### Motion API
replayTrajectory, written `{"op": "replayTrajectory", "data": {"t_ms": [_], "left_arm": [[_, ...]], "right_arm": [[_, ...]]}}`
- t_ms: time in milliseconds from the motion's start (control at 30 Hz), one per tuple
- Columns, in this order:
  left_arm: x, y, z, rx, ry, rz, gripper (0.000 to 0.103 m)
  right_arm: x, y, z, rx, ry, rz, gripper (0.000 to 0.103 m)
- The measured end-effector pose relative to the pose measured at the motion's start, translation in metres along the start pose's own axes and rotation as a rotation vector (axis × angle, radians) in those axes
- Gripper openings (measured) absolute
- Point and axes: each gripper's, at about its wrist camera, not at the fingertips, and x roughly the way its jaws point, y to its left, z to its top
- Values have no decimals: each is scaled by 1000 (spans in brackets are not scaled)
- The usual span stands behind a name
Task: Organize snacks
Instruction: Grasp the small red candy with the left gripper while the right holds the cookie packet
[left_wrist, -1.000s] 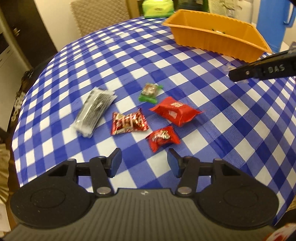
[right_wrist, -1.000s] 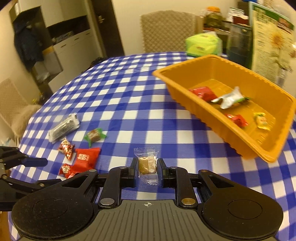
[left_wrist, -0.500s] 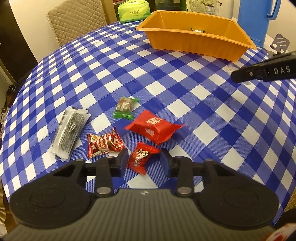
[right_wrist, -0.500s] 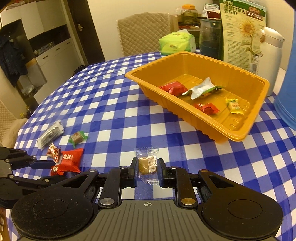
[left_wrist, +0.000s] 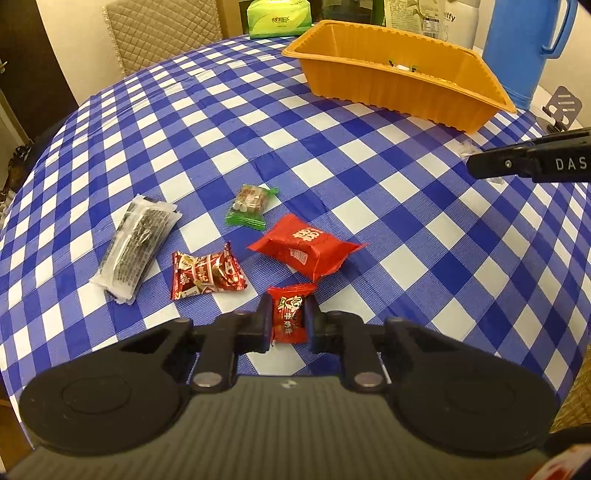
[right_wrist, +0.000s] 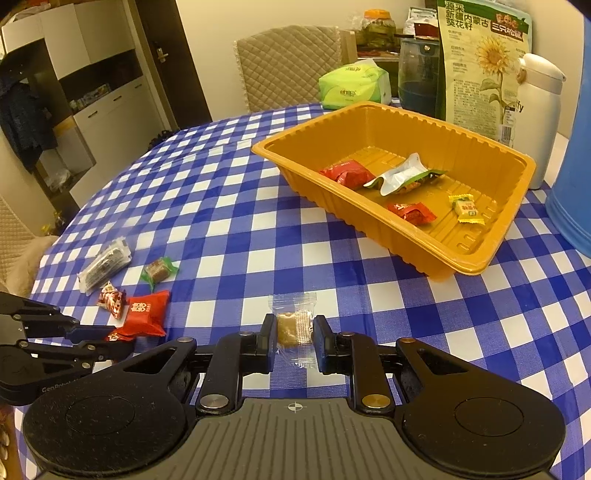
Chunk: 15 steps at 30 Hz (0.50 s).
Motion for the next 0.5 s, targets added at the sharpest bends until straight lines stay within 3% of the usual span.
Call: {"op": "replayTrajectory", "data": {"t_ms": [500], "left_arm": [[-33,7,2,-96,-49,24,17]], "right_arm": [[-13,2,4,-15,-13,41,21]]}}
